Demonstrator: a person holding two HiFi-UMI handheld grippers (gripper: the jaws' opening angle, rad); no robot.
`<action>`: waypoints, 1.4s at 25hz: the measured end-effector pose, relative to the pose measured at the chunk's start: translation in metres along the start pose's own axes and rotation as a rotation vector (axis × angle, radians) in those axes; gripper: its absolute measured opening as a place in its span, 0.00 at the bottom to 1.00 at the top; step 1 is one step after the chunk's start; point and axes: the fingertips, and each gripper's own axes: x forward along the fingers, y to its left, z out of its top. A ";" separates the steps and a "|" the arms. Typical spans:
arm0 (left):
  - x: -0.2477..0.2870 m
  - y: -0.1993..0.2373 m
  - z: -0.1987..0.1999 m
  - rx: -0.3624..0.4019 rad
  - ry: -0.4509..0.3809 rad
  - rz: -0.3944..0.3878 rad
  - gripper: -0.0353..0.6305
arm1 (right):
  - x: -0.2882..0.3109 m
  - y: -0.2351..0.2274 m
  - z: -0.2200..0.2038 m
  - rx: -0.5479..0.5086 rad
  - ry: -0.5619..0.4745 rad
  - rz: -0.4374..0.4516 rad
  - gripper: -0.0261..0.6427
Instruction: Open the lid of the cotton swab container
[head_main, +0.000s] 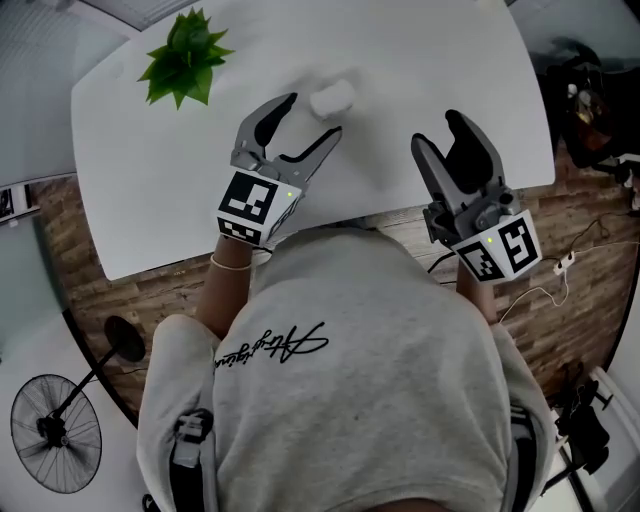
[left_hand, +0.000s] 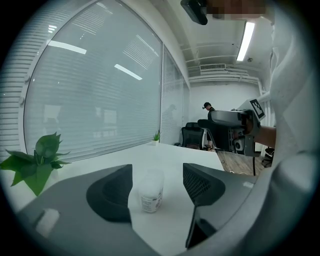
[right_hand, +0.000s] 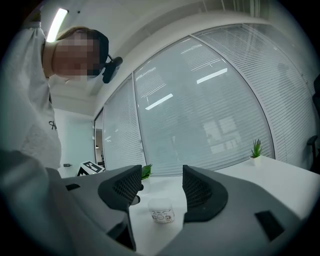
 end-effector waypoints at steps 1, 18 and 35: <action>0.003 0.001 -0.003 0.003 0.007 -0.005 0.51 | -0.001 -0.001 -0.001 0.000 0.002 -0.009 0.40; 0.034 0.008 -0.058 -0.011 0.133 -0.031 0.51 | -0.002 -0.001 -0.007 0.003 0.020 -0.070 0.39; 0.058 0.011 -0.077 0.052 0.174 -0.079 0.52 | 0.003 0.006 -0.014 0.001 0.037 -0.132 0.38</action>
